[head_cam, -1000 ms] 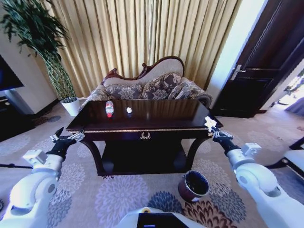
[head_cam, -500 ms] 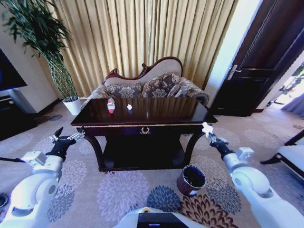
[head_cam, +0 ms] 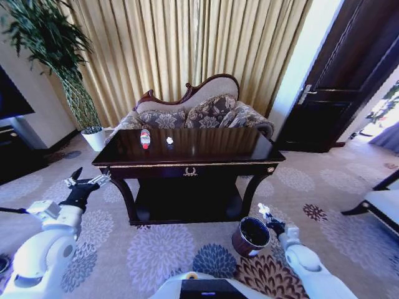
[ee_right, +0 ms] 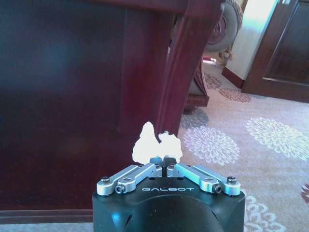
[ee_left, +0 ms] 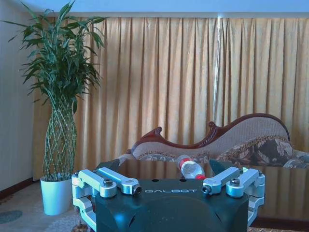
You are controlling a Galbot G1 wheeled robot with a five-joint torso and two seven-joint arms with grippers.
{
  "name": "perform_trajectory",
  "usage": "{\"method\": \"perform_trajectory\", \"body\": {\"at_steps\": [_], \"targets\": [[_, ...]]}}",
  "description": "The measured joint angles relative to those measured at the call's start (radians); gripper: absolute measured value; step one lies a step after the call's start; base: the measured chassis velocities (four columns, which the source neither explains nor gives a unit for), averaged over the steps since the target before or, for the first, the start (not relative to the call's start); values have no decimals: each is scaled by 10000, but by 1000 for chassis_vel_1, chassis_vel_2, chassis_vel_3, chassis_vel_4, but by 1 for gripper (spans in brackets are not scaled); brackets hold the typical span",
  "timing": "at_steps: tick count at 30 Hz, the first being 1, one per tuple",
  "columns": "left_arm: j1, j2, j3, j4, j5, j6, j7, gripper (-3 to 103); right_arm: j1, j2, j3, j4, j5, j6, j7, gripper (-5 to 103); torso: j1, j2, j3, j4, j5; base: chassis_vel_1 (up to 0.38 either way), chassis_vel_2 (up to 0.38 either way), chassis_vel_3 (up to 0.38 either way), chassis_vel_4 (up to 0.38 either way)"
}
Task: Move to the front of the table and place the trash on the table into the trash bin.
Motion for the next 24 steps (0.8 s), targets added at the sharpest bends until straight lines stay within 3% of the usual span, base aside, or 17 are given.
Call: {"method": "perform_trajectory", "body": {"at_steps": [4,13,18,21,24], "targets": [[78,-77,-16,-126,-10,-30,-7,100,1007,39,-557,-1832,-237,250,10,0,-1,0,0,-3,-3,0,0,0,0],[158,-196,-9,-140,12,-108,-12,100,1285,-96,-752,-2900,-343,661,34,-2,-1,1,0,-4,-2,0,0,0,0],[159,-181,-12,-139,17,-139,-11,100,1254,-148,-738,-2970,-397,779,44,14,-1,1,-1,-3,-3,0,0,0,0],[162,-165,-62,-139,17,-195,-8,100,1178,-171,-653,-2899,-408,885,47,30,0,0,0,-4,-2,0,0,0,0],[179,-176,-73,-139,17,-212,-5,100,1151,-175,-610,-2857,-408,898,51,36,0,1,0,-4,-2,0,0,0,0]]}}
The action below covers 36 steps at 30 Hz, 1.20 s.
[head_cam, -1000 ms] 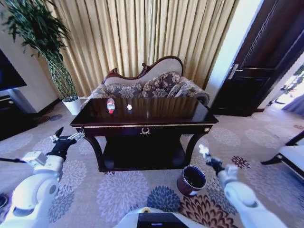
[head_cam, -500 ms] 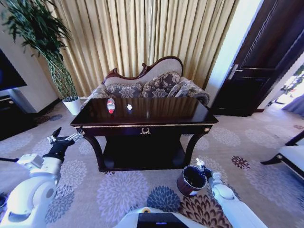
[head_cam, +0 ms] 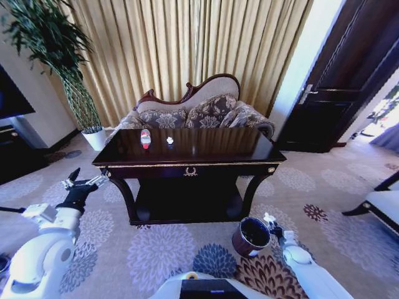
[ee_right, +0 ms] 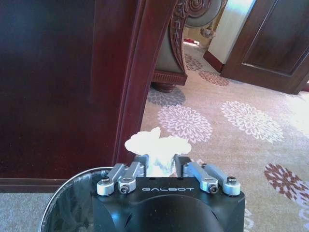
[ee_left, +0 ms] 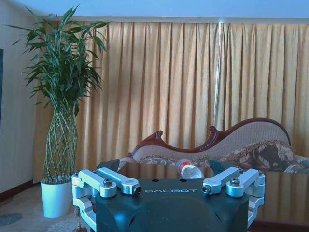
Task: Move to the front of the table and place the trash on the table into the trash bin.
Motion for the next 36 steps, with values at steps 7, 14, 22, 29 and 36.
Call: {"method": "perform_trajectory", "body": {"at_steps": [7,14,22,29,36], "targets": [[40,-27,-10,-3,3,-51,11,100,-145,-45,152,277,31,16,6,63,0,0,0,0,0,0,0,0,0],[14,35,-46,-40,-11,-56,12,100,-169,-74,216,380,109,16,10,90,0,0,0,1,0,0,0,0,0],[17,-6,-47,-83,-16,-56,13,100,-203,-98,263,427,222,0,11,100,0,0,0,1,0,0,0,0,0],[-8,-56,17,-84,-17,-56,16,100,-263,-115,329,559,229,-41,11,100,-1,0,0,0,0,0,0,0,0],[-45,-50,6,-57,-22,-56,21,100,-276,-116,379,621,231,-60,10,100,0,0,0,1,0,0,0,0,0]]}}
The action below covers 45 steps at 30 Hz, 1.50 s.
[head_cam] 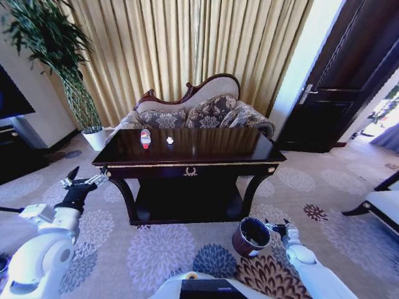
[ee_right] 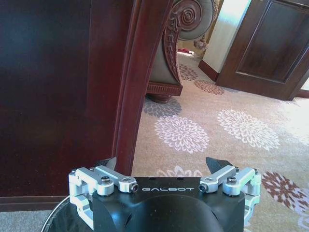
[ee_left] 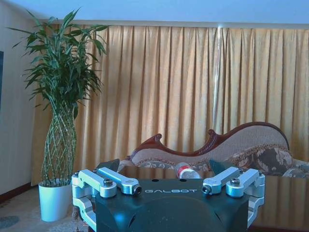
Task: Move to the front of the table and place the trash on the table into the trash bin.
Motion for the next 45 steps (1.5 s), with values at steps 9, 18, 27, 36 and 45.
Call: {"method": "perform_trajectory", "body": {"at_steps": [9,18,27,36,45], "targets": [[-34,43,-57,56,-37,0,4,100,-191,-147,203,547,156,-228,-26,100,0,0,0,-1,1,0,0,0,0],[-59,12,-97,54,-147,-3,15,100,-1455,-350,1744,4500,1886,-1665,20,100,0,0,0,1,-3,0,0,0,0],[-76,10,-183,-23,-252,-5,-19,100,-2994,-110,3331,8989,1897,-2356,471,100,0,0,0,0,-3,0,0,0,0],[-157,130,-184,-38,-449,-53,-43,100,-3198,245,3690,10880,1901,-2704,691,100,0,0,-1,0,0,0,0,0,0],[-85,186,-265,-56,-498,-54,-48,100,-2886,-16,3599,11416,1885,-2945,658,100,0,0,0,0,0,0,0,0,0]]}}
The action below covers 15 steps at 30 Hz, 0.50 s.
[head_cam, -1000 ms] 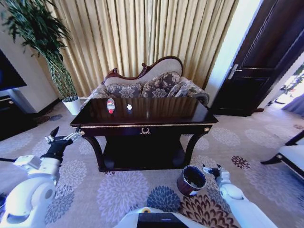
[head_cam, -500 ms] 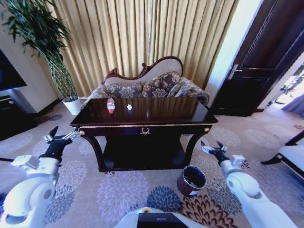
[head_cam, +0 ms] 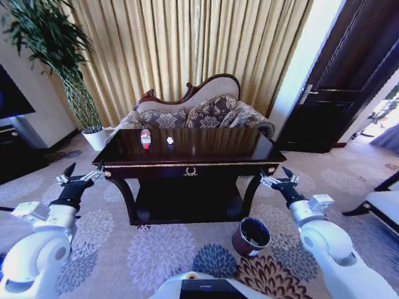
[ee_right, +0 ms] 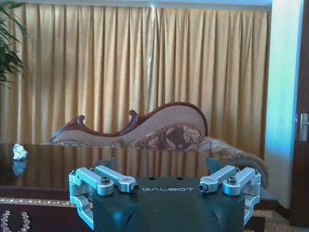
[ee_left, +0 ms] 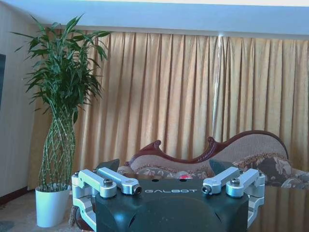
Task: Move to the front of the table and place the trash on the table into the trash bin.
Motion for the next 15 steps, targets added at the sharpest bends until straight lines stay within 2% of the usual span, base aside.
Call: {"method": "perform_trajectory", "body": {"at_steps": [15], "targets": [[61,-23,-92,18,10,-22,-8,100,-83,-105,-102,256,185,-159,-58,100,-1,1,0,-1,0,-7,6,9,-5]]}}
